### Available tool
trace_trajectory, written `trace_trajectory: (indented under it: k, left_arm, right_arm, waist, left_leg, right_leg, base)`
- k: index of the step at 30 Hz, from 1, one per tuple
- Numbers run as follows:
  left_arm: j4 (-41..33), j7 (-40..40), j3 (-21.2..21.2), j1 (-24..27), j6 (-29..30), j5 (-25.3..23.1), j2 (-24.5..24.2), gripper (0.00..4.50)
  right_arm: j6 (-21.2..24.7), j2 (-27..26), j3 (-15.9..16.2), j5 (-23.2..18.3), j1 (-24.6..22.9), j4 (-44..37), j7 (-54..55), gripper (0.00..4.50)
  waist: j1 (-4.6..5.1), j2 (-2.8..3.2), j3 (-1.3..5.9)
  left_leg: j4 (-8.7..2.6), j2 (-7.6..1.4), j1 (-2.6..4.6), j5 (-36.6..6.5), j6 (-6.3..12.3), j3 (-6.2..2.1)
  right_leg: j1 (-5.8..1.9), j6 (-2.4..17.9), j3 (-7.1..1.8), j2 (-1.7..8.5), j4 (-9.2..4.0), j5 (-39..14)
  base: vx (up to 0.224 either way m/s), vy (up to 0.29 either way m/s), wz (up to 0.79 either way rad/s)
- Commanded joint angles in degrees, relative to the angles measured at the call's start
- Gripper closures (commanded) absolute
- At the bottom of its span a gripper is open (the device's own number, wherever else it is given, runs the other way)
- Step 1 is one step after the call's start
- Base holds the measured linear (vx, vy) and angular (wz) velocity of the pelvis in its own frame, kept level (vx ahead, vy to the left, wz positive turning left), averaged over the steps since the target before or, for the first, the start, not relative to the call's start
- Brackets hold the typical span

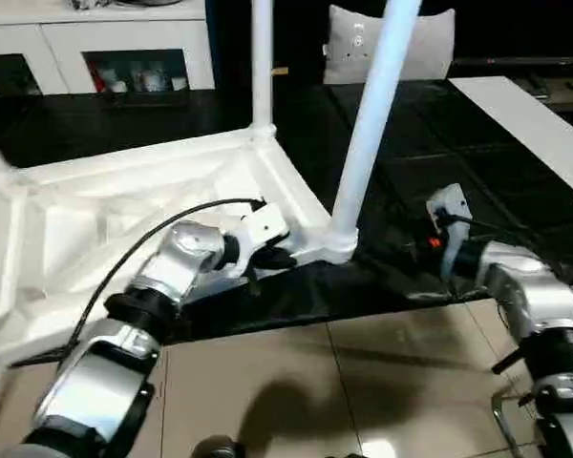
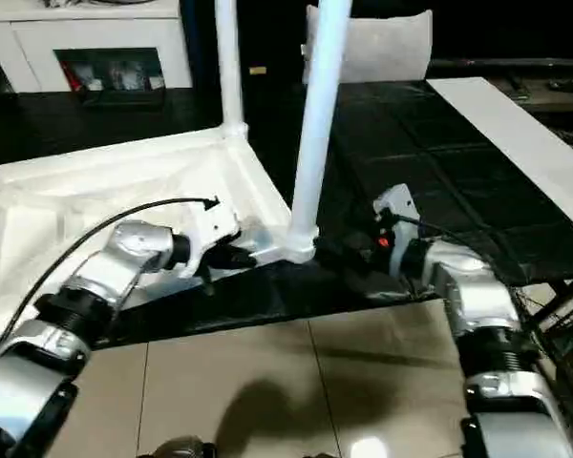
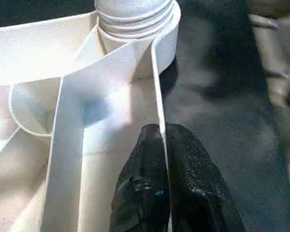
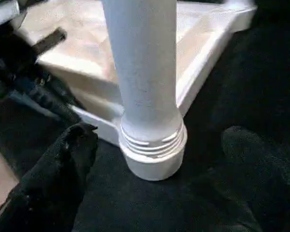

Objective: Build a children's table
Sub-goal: Rotate leg to tighten

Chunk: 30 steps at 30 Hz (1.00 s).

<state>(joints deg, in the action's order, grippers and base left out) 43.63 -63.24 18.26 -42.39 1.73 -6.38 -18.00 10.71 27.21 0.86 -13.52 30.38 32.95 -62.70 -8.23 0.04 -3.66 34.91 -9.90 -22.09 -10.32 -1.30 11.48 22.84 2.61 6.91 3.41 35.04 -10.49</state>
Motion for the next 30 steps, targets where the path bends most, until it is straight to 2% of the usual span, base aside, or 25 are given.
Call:
trace_trajectory:
  k: [1,5,6,8,10,11,17,23,25,28,30]
  left_arm:
    - [-1.7,-8.4,4.4,1.0,-5.3,-1.7,-2.1,4.50]
    - [-1.0,-10.9,5.7,0.7,-8.3,-2.3,-3.0,4.50]
    - [-0.9,-11.5,6.2,0.5,-9.0,-2.6,-3.2,4.50]
    - [-0.8,-11.9,6.5,0.3,-9.4,-2.7,-3.3,4.50]
    - [-1.0,-13.0,6.6,0.2,-9.6,-2.1,-3.4,4.50]
    - [-1.3,-13.9,6.6,0.2,-9.8,-1.6,-3.5,4.50]
    - [-3.4,-18.8,6.6,0.9,-10.2,0.1,-4.0,4.50]
    - [-3.9,-19.2,6.8,1.1,-10.2,0.1,-4.2,4.50]
    - [-4.1,-19.5,6.7,1.2,-10.0,0.2,-4.2,4.50]
    - [-4.4,-19.7,6.5,1.5,-9.6,0.2,-4.2,4.50]
    - [-4.5,-19.8,6.5,1.6,-9.6,0.3,-4.2,4.50]
  right_arm:
    - [-1.7,2.1,2.1,0.5,-0.5,-1.6,-5.9,0.02]
    - [-2.6,3.0,4.1,-0.5,-1.1,-2.4,-13.1,0.02]
    - [-4.3,3.1,4.8,-0.1,-1.2,-2.4,-14.6,0.29]
    - [-5.4,3.1,5.2,0.2,-1.4,-2.5,-15.5,0.29]
    - [-5.5,3.0,5.7,0.2,-1.6,-2.7,-16.8,0.42]
    - [-5.3,2.8,5.8,-0.1,-1.5,-2.6,-17.4,0.59]
    - [-4.4,2.5,6.7,-1.4,-0.8,-0.8,-21.8,1.02]
    - [-7.1,1.1,6.8,-0.5,0.5,4.0,-22.1,1.57]
    - [-7.3,0.8,6.8,-0.4,0.6,4.6,-22.3,1.85]
    - [-8.1,-0.2,6.9,-0.2,0.6,5.4,-22.3,1.96]
    - [-8.4,-0.6,7.0,-0.2,0.4,5.6,-22.3,2.24]
  waist:
    - [-0.34,0.06,4.54]
    - [-1.18,0.16,4.48]
    - [-1.48,0.25,4.53]
    - [-1.65,0.26,4.48]
    - [-1.68,0.23,4.47]
    - [-1.61,-0.13,4.45]
    - [-1.96,0.04,4.59]
    - [-2.44,-0.01,4.61]
    - [-2.48,0.03,4.72]
    - [-2.51,-0.02,4.77]
    - [-2.49,-0.04,4.70]
  left_leg:
    - [-3.68,-4.69,1.30,-8.9,4.18,-2.40]
    - [-3.69,-4.91,1.50,-10.2,4.44,-2.31]
    - [-3.76,-5.08,1.67,-10.4,4.07,-2.38]
    - [-3.86,-5.16,1.83,-11.1,3.34,-2.41]
    - [-3.96,-5.20,1.69,-11.5,3.00,-2.50]
    - [-3.97,-5.07,1.65,-11.5,2.98,-2.46]
    - [-3.77,-5.04,1.49,-9.8,3.72,-2.41]
    - [-3.76,-5.07,1.61,-10.3,3.13,-2.39]
    - [-3.76,-5.13,1.59,-9.6,3.26,-2.44]
    - [-3.72,-5.16,1.54,-9.2,3.54,-2.42]
    - [-3.71,-5.00,1.45,-9.3,3.67,-2.39]
  right_leg:
    - [-3.05,8.2,-4.18,6.98,-5.02,-13.9]
    - [-2.91,8.5,-4.21,7.08,-5.01,-14.6]
    - [-2.79,8.6,-4.20,7.16,-4.99,-14.9]
    - [-2.72,8.8,-4.24,7.21,-5.03,-15.3]
    - [-2.85,9.0,-4.25,7.29,-4.90,-15.2]
    - [-2.98,8.9,-4.24,7.29,-4.94,-15.6]
    - [-2.97,9.2,-4.30,7.37,-4.78,-14.6]
    - [-2.85,9.3,-4.25,7.45,-4.81,-15.6]
    - [-2.91,9.4,-4.26,7.34,-4.60,-14.6]
    - [-2.93,9.6,-4.28,7.36,-4.40,-13.2]
    - [-2.99,9.1,-4.23,7.43,-4.63,-14.5]
  base:
    - [0.000,0.000,0.00]
    - [0.000,0.000,0.00]
    - [0.000,0.000,0.00]
    - [0.000,0.000,0.00]
    - [0.000,0.000,0.00]
    - [0.000,0.000,0.00]
    - [0.000,0.000,0.00]
    - [0.000,0.000,0.00]
    - [0.000,0.000,0.00]
    - [0.000,0.000,0.00]
    - [0.000,0.000,0.00]
